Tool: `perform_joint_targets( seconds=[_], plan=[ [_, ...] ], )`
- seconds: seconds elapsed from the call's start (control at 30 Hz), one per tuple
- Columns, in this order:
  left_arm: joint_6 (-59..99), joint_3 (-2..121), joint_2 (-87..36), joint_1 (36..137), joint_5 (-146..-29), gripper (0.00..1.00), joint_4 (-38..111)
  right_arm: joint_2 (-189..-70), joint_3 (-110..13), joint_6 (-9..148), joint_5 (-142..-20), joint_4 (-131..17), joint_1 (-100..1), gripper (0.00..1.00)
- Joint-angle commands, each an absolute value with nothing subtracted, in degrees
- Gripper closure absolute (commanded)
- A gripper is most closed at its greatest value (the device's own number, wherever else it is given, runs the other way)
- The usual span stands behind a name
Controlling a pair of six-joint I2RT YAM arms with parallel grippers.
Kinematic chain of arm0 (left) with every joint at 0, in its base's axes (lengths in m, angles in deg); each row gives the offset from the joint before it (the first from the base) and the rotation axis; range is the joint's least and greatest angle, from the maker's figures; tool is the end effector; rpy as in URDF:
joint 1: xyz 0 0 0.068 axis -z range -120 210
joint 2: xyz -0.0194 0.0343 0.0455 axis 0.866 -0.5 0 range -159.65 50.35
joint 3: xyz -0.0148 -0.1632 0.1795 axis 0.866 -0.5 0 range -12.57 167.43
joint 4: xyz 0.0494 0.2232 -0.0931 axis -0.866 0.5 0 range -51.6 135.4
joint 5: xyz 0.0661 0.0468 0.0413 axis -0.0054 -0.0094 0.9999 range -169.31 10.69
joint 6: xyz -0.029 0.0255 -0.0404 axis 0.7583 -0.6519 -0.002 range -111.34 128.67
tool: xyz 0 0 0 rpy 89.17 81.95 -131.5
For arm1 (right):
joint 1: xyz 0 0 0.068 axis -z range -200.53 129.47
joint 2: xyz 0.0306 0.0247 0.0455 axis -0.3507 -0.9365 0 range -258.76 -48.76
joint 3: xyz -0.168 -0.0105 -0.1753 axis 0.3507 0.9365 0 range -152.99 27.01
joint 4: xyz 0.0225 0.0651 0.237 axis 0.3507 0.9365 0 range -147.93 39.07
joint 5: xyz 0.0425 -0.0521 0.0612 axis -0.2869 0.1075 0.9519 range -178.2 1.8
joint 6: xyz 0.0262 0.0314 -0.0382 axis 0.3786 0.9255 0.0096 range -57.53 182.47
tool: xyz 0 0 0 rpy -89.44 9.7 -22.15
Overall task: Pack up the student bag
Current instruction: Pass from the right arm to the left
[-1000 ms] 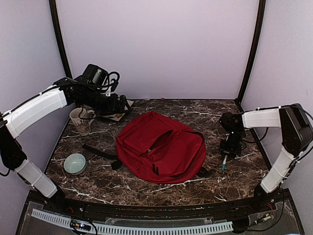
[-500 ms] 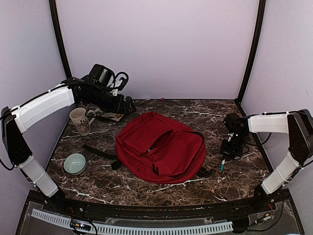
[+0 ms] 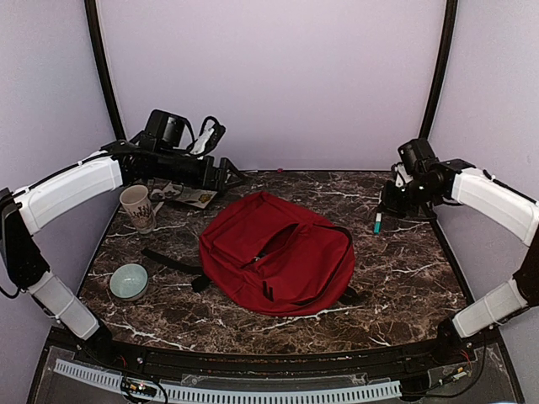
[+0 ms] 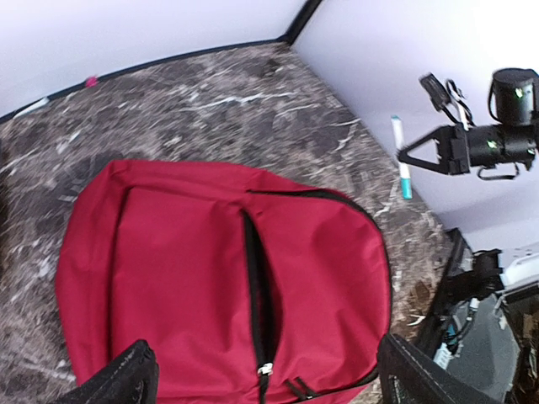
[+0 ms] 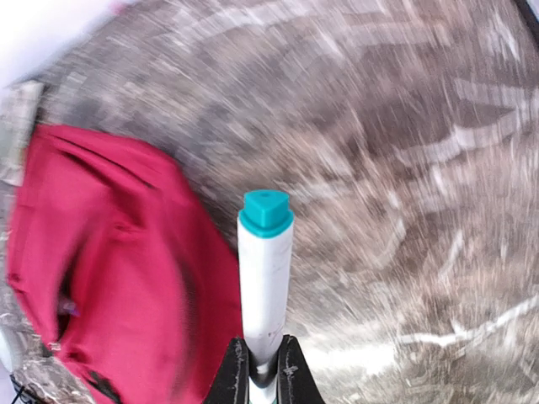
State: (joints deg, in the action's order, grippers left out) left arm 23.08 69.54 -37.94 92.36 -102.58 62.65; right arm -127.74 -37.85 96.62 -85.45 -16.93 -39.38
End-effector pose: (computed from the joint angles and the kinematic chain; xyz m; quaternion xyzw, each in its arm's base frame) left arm 0.2807 -0.1957 0.3260 0.2315 0.8241 -0.3537 0.3771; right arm 0.2613 0.0913 0.2521 0.1199 0.9462 0.1541 0.2580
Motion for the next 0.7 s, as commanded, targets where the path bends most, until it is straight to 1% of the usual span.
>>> perform_joint_targets(
  seconds=[0.0, 0.13, 0.27, 0.5, 0.6, 0.67],
  plan=[
    [23.13, 68.08, -33.64, 92.00, -113.54, 0.07, 56.66, -124.97, -43.01, 91.64, -85.31, -21.67, -42.23, 1.00],
    [22.17, 68.30, -33.69, 91.83, -120.37, 0.07, 55.05, -124.44, -45.24, 89.01, -82.03, -25.99, -45.79, 1.00],
    [25.38, 69.53, -34.69, 91.81, -127.50, 0.07, 51.13, -123.82, -46.90, 85.20, -78.50, -28.38, -50.44, 1.00],
    [31.75, 71.74, -38.81, 91.80, -137.32, 0.08, 43.00, -120.15, -42.89, 79.54, -69.47, -36.23, -57.61, 1.00],
    [37.55, 71.84, -41.40, 92.10, -141.82, 0.10, 36.06, -118.97, -41.38, 77.72, -68.21, -37.70, -59.90, 1.00],
    [38.03, 72.71, -42.70, 92.80, -142.33, 0.10, 35.38, -118.85, -40.72, 78.36, -66.84, -37.72, -60.20, 1.00]
  ],
)
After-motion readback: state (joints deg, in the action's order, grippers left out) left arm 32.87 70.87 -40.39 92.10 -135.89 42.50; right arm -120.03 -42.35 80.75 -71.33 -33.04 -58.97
